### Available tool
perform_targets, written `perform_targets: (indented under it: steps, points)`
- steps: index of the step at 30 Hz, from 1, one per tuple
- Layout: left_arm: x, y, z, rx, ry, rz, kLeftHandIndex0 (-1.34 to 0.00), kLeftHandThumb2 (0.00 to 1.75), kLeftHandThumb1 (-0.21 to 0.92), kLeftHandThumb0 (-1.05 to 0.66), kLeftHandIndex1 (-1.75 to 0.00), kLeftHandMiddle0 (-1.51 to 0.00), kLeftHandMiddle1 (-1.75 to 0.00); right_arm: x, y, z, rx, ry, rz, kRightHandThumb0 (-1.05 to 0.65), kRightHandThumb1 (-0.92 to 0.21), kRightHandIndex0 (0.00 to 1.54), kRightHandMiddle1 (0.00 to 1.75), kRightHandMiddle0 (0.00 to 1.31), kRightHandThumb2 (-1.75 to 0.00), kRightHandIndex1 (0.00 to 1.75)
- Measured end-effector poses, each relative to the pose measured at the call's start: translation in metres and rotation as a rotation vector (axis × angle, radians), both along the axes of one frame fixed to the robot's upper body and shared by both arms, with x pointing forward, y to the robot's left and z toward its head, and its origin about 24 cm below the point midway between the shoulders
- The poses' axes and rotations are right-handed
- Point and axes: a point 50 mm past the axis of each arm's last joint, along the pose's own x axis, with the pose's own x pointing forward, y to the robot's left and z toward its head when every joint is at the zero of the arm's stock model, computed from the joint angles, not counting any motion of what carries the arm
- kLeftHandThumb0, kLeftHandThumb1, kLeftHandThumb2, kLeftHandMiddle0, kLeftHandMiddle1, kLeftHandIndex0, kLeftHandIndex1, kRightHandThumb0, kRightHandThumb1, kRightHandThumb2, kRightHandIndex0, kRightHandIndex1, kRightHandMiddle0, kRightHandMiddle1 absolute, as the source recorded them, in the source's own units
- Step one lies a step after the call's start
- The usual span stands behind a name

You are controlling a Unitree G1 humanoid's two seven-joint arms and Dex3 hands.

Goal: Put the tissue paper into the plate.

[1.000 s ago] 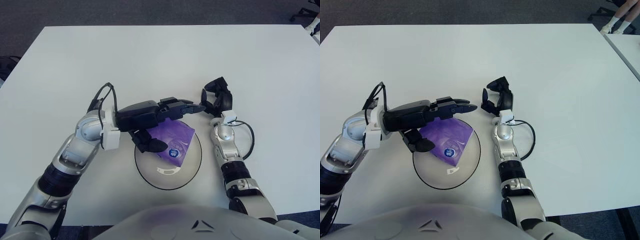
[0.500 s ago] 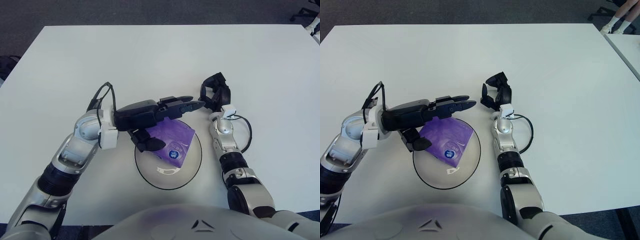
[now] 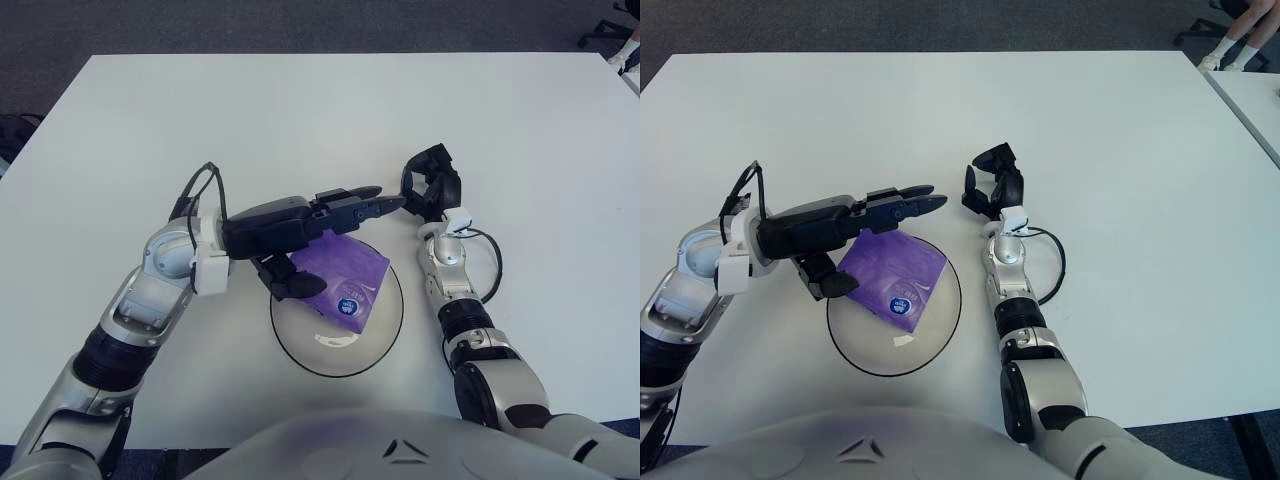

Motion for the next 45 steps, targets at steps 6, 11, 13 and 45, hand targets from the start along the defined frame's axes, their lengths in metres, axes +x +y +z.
perform_targets:
  steps: [6,11,13,45]
  points:
    - [0.003,0.008,-0.012,-0.164,0.065,0.198,-0.02,0.96,0.89,-0.71,-1.39,-0.24,-1.34,-0.008,-0.003,0.008,-0.001,-0.051,-0.028,-0.41,-0.56,0.69,1.75,0.42,-1.02,1.69]
    - [0.006,0.010,-0.020,-0.321,0.031,0.416,-0.27,0.97,0.77,-0.50,-1.69,-0.46,-1.62,-0.009,-0.003,0.010,-0.009,-0.054,-0.032,-0.41,-0.56,0.68,1.75,0.42,-1.01,1.69]
    - [0.007,0.010,-0.022,-0.375,0.006,0.498,-0.32,0.94,0.71,-0.45,-1.72,-0.52,-1.67,-0.009,-0.003,0.010,-0.012,-0.048,-0.030,-0.41,-0.57,0.67,1.75,0.42,-1.01,1.70]
    - [0.012,0.045,-0.075,-0.884,0.069,1.197,-0.40,0.99,0.59,-0.40,-1.75,-0.77,-1.75,-0.011,0.001,0.002,-0.028,0.009,-0.002,-0.41,-0.55,0.66,1.75,0.43,-1.04,1.69]
